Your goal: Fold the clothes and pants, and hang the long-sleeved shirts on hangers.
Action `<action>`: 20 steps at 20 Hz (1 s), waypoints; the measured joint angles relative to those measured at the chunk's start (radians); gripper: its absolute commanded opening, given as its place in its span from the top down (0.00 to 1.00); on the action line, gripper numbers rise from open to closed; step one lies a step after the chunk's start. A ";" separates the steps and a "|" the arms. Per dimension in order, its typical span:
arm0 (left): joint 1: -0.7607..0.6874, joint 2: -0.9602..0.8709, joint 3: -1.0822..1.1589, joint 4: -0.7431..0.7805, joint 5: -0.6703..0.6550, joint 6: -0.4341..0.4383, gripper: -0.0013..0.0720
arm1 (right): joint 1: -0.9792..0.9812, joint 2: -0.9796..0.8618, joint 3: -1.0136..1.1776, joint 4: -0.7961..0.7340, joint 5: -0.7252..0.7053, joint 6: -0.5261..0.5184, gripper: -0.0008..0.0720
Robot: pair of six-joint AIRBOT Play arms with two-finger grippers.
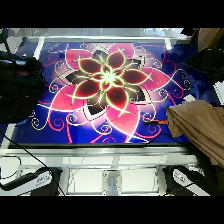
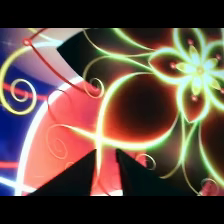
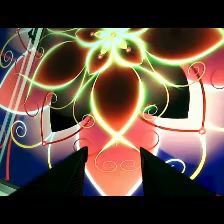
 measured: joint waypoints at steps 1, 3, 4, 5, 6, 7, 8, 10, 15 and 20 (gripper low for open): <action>0.009 -0.013 0.000 0.053 0.008 -0.027 0.18 | 0.000 -0.005 0.000 0.000 -0.004 0.000 0.47; 0.046 -0.057 0.000 0.175 -0.024 -0.096 0.18 | 0.000 -0.016 0.000 -0.002 -0.015 0.000 0.47; 0.071 -0.085 -0.001 0.214 -0.057 -0.121 0.18 | 0.000 -0.023 0.000 -0.002 -0.020 0.000 0.47; 0.100 -0.116 -0.001 0.244 -0.095 -0.140 0.18 | 0.000 -0.029 0.000 -0.002 -0.021 0.000 0.47; 0.134 -0.150 -0.002 0.269 -0.136 -0.155 0.18 | 0.000 -0.037 0.000 -0.002 -0.021 0.000 0.47; 0.170 -0.177 -0.004 0.286 -0.169 -0.176 0.18 | 0.000 -0.044 0.000 -0.002 -0.023 0.001 0.47; 0.212 -0.197 -0.010 0.298 -0.194 -0.210 0.18 | 0.000 -0.052 0.000 -0.002 -0.024 0.002 0.47; 0.298 -0.209 -0.034 0.313 -0.208 -0.283 0.18 | 0.000 -0.064 0.000 -0.002 -0.026 0.002 0.47; 0.528 -0.181 -0.143 0.288 -0.192 -0.397 0.18 | 0.000 -0.092 -0.001 0.000 -0.037 0.006 0.47; 0.705 -0.173 -0.296 0.105 -0.097 -0.378 0.19 | 0.000 -0.116 -0.001 0.005 -0.043 0.033 0.47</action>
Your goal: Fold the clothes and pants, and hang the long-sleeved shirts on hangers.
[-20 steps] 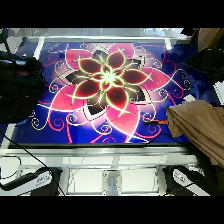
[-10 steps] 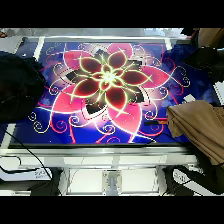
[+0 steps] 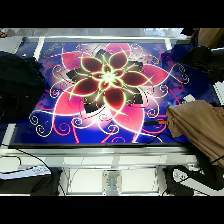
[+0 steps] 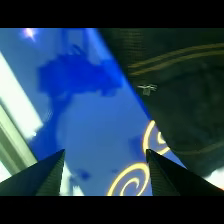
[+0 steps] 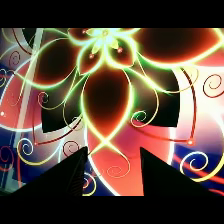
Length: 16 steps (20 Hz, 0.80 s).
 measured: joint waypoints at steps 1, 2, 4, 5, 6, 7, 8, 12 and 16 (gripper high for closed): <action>0.021 0.001 -0.030 -0.059 0.037 0.025 0.19 | 0.002 -0.002 0.000 0.000 -0.001 0.005 0.47; 0.035 0.001 -0.054 -0.117 0.076 0.055 0.19 | 0.005 -0.005 0.000 0.002 -0.002 0.010 0.47; 0.051 -0.002 -0.088 -0.232 0.145 0.114 0.19 | 0.023 -0.007 0.000 0.002 -0.002 0.015 0.47; 0.055 -0.008 -0.100 -0.275 0.170 0.137 0.19 | 0.035 -0.008 0.000 0.002 -0.003 0.014 0.47; 0.058 -0.016 -0.107 -0.305 0.185 0.153 0.19 | 0.049 -0.008 0.000 0.000 -0.003 0.012 0.47; 0.060 -0.028 -0.113 -0.331 0.200 0.164 0.19 | 0.066 -0.010 0.000 -0.003 -0.003 0.005 0.47; 0.061 -0.040 -0.117 -0.349 0.206 0.173 0.19 | 0.082 -0.010 0.000 -0.007 -0.004 0.000 0.47; 0.060 -0.082 -0.125 -0.396 0.271 0.191 0.19 | 0.137 -0.012 0.000 -0.024 -0.027 -0.011 0.47; 0.055 -0.118 -0.127 -0.475 0.319 0.204 0.97 | 0.159 -0.019 0.000 -0.037 -0.071 -0.014 0.47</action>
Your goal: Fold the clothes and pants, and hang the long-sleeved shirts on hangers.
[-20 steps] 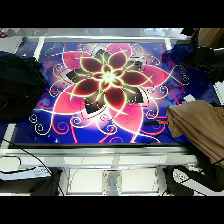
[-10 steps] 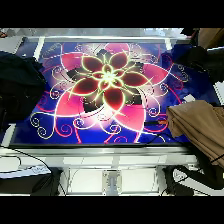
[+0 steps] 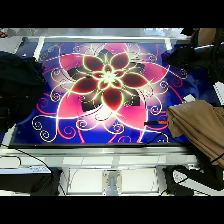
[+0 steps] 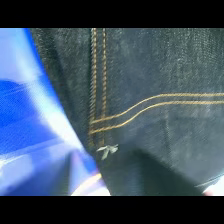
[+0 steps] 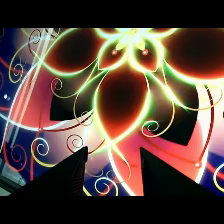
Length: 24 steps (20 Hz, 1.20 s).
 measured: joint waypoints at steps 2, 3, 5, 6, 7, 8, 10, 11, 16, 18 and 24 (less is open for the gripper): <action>-0.001 0.000 0.000 -0.058 0.006 0.037 0.97 | 0.003 0.000 0.001 -0.010 -0.011 -0.001 0.47; -0.001 0.011 0.000 -0.091 0.007 0.069 0.97 | 0.005 -0.001 0.003 -0.023 -0.011 -0.002 0.47; 0.000 0.058 0.000 -0.140 0.006 0.123 0.97 | 0.005 -0.001 0.021 -0.072 0.018 -0.003 0.47; 0.001 0.096 0.000 -0.158 0.003 0.149 0.97 | 0.006 -0.001 0.035 -0.108 0.045 -0.006 0.47; 0.000 0.139 0.000 -0.169 -0.010 0.174 0.97 | 0.006 -0.001 0.055 -0.154 0.081 -0.011 0.47; -0.002 0.194 0.000 -0.179 -0.027 0.198 0.97 | 0.006 -0.001 0.076 -0.202 0.117 -0.019 0.47; -0.025 0.316 0.000 -0.190 -0.071 0.231 0.97 | 0.006 0.002 0.121 -0.312 0.182 -0.052 0.47; -0.048 0.379 0.000 -0.196 -0.090 0.241 0.97 | 0.006 0.006 0.142 -0.370 0.205 -0.073 0.47; -0.365 0.653 0.000 -0.291 -0.125 0.255 0.97 | -0.049 0.026 0.191 -0.521 0.218 -0.127 0.47; -0.569 0.691 -0.008 -0.310 -0.086 0.236 0.97 | -0.103 0.020 0.197 -0.524 0.208 -0.130 0.47; -1.209 0.523 -0.044 -0.320 0.210 0.169 0.97 | -0.273 -0.039 0.203 -0.349 0.174 -0.119 0.47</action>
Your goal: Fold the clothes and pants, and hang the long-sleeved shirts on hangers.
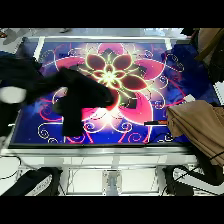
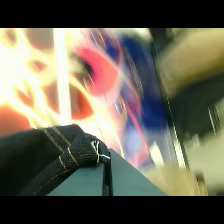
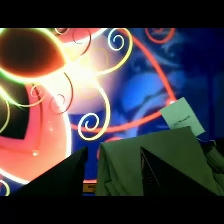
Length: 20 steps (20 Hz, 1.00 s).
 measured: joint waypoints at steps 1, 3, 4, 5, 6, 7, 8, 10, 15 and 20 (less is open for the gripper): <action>-0.069 -0.060 -0.002 0.001 0.032 -0.010 0.97 | -0.014 -0.012 0.000 0.025 -0.004 0.000 0.47; -0.183 -0.188 -0.004 0.001 0.081 -0.051 0.97 | -0.031 -0.044 0.000 0.076 -0.009 0.001 0.47; -0.229 -0.254 -0.005 -0.002 0.093 -0.068 0.95 | -0.036 -0.061 0.000 0.103 -0.011 0.001 0.47; -0.262 -0.311 -0.006 -0.011 0.105 -0.084 0.69 | -0.039 -0.079 -0.006 0.137 -0.014 0.002 0.47; -0.283 -0.353 -0.006 -0.024 0.114 -0.092 0.36 | -0.042 -0.094 -0.021 0.182 -0.022 -0.003 0.47; -0.291 -0.382 -0.006 -0.034 0.120 -0.101 0.26 | -0.044 -0.105 -0.042 0.237 -0.029 -0.021 0.47; -0.285 -0.394 -0.006 -0.043 0.127 -0.100 0.27 | -0.046 -0.113 -0.069 0.291 -0.036 -0.046 0.47; -0.231 -0.378 -0.006 -0.051 0.126 -0.069 0.27 | -0.047 -0.122 -0.134 0.379 -0.045 -0.080 0.47; 0.040 -0.154 -0.025 0.092 -0.029 -0.033 0.27 | -0.045 -0.128 -0.335 0.527 -0.054 -0.152 0.47; 0.217 0.174 -0.241 0.281 -0.240 -0.144 0.27 | 0.035 -0.109 -0.576 0.606 -0.117 -0.220 0.45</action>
